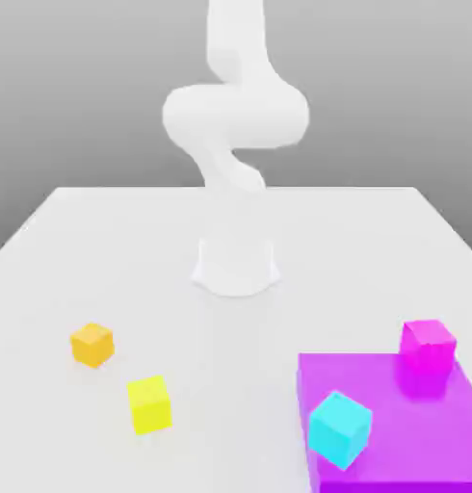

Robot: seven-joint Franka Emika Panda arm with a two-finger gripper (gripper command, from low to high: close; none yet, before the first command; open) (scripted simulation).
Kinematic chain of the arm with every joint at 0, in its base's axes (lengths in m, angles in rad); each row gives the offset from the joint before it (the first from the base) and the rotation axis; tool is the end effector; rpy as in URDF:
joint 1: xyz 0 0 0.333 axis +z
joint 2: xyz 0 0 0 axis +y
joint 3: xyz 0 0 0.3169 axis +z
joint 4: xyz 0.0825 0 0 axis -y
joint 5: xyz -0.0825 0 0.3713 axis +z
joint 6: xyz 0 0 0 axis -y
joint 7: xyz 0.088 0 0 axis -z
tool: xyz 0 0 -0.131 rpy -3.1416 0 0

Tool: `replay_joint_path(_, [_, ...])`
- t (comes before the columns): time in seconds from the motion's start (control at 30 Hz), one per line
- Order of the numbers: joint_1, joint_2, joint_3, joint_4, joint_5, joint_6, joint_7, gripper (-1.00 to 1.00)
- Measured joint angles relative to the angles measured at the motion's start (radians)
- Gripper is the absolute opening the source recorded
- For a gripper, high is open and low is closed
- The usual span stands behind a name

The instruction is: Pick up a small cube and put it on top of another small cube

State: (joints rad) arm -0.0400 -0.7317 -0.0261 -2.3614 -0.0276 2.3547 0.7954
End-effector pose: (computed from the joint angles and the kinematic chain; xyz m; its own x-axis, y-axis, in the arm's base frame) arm 0.3769 -0.0287 0.6446 0.4822 -0.7385 0.4713 -0.5744 -0.6727 -0.4664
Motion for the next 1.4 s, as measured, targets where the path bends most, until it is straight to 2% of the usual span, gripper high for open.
replay_joint_path(0.43, [-0.244, 0.437, -0.235, -0.37, -0.119, 0.342, -0.065, 0.0])
replay_joint_path(0.53, [-0.298, 0.564, -0.31, -0.465, -0.105, 0.438, -0.116, 0.0])
replay_joint_path(0.6, [-0.321, 0.665, -0.362, -0.528, -0.041, 0.513, -0.19, 0.0])
replay_joint_path(0.67, [-0.356, 0.753, -0.335, -0.541, 0.081, 0.577, -0.285, 0.0])
replay_joint_path(0.77, [-0.448, 0.868, -0.192, -0.524, 0.262, 0.662, -0.419, 0.0])
replay_joint_path(0.87, [-0.595, 0.975, -0.03, -0.501, 0.331, 0.75, -0.474, 0.0])
replay_joint_path(0.9, [-0.622, 0.997, -0.002, -0.497, 0.338, 0.768, -0.48, -1.0])
replay_joint_path(1.1, [-0.636, 1.008, 0.012, -0.495, 0.337, 0.777, -0.48, -1.0])
replay_joint_path(1.17, [-0.604, 0.972, -0.023, -0.503, 0.317, 0.747, -0.463, -1.0])
replay_joint_path(1.3, [-0.526, 0.837, -0.143, -0.534, 0.154, 0.642, -0.342, -1.0])
replay_joint_path(1.4, [-0.557, 0.734, -0.146, -0.549, 0.035, 0.557, -0.252, -1.0])
